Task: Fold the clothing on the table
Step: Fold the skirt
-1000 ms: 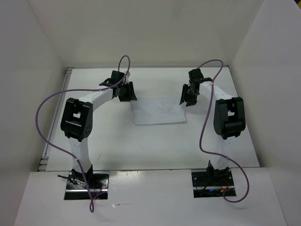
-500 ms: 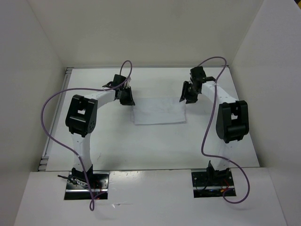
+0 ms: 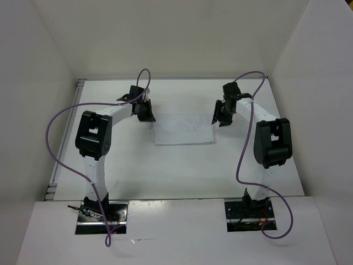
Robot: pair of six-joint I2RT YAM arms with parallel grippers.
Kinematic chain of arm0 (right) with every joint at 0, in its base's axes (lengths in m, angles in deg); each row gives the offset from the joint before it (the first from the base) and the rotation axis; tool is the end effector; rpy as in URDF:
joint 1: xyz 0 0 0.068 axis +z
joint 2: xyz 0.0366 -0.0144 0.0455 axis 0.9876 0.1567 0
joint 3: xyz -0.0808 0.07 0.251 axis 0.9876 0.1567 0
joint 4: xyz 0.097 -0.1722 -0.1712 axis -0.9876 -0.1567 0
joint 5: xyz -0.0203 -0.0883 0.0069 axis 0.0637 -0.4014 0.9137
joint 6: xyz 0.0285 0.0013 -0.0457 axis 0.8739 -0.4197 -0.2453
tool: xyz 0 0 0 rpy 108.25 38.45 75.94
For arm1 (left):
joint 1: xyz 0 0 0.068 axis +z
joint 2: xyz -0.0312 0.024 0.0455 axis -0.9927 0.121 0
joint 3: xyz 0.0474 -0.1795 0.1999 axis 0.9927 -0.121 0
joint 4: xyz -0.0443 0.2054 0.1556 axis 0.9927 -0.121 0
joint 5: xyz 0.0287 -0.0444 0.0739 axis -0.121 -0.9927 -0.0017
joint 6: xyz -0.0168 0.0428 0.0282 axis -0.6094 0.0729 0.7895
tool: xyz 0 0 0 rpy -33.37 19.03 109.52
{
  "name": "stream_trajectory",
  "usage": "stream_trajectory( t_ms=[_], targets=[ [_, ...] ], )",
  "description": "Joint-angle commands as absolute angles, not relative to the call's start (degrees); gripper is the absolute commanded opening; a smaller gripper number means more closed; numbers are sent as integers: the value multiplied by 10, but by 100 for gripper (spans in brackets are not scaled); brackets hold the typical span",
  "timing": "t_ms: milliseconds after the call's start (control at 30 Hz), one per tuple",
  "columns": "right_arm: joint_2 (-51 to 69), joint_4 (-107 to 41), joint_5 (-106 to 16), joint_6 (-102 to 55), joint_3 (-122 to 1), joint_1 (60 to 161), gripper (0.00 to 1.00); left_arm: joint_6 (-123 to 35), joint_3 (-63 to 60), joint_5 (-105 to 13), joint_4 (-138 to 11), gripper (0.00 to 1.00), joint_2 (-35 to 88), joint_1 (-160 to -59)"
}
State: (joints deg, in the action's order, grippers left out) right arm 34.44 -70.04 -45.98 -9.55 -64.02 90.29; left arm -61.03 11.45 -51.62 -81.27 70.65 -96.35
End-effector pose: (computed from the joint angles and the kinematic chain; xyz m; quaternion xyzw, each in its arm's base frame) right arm 0.3814 0.0668 0.2107 0.0861 0.9697 0.1144 0.1978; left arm 0.4419 -0.1131 0.1679 -0.0855 0.9310 -0.2260 0.2737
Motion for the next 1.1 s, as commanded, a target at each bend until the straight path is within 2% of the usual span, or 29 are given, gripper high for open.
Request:
stream_trajectory(
  t_ms=[0, 167, 500, 567, 600, 733, 767, 800, 833, 900, 933, 1000, 1067],
  targets=[
    [355, -686, -479, -82, -645, 910, 49, -607, 111, -484, -826, 0, 692, -954],
    [395, -662, -418, -76, -651, 910, 49, -607, 86, -484, -826, 1, 685, -948],
    [448, -621, -358, -60, -626, 910, 38, -607, 58, -496, -813, 7, 666, -943],
    [454, -597, -336, -52, -614, 910, 31, -607, 52, -496, -813, 7, 666, -943],
    [454, -591, -321, -45, -602, 910, 22, -607, 52, -496, -813, 7, 666, -943],
    [460, -557, -294, -31, -576, 910, 4, -607, 40, -502, -813, 9, 650, -938],
    [460, -557, -294, -31, -576, 910, 2, -607, 35, -516, -813, 11, 642, -938],
    [454, -557, -294, -31, -576, 910, 1, -607, 34, -516, -813, 37, 629, -938],
    [454, -557, -294, -31, -576, 910, 0, -607, 34, -524, -813, 48, 600, -938],
    [440, -563, -299, -31, -576, 910, 0, -607, 34, -530, -813, 56, 549, -938],
    [440, -563, -299, -31, -576, 910, 0, -607, 34, -530, -813, 64, 532, -938],
    [428, -569, -299, -31, -576, 910, 0, -607, 41, -553, -813, 66, 498, -943],
    [428, -575, -305, -31, -576, 910, 0, -607, 59, -586, -813, 58, 498, -949]
  ],
)
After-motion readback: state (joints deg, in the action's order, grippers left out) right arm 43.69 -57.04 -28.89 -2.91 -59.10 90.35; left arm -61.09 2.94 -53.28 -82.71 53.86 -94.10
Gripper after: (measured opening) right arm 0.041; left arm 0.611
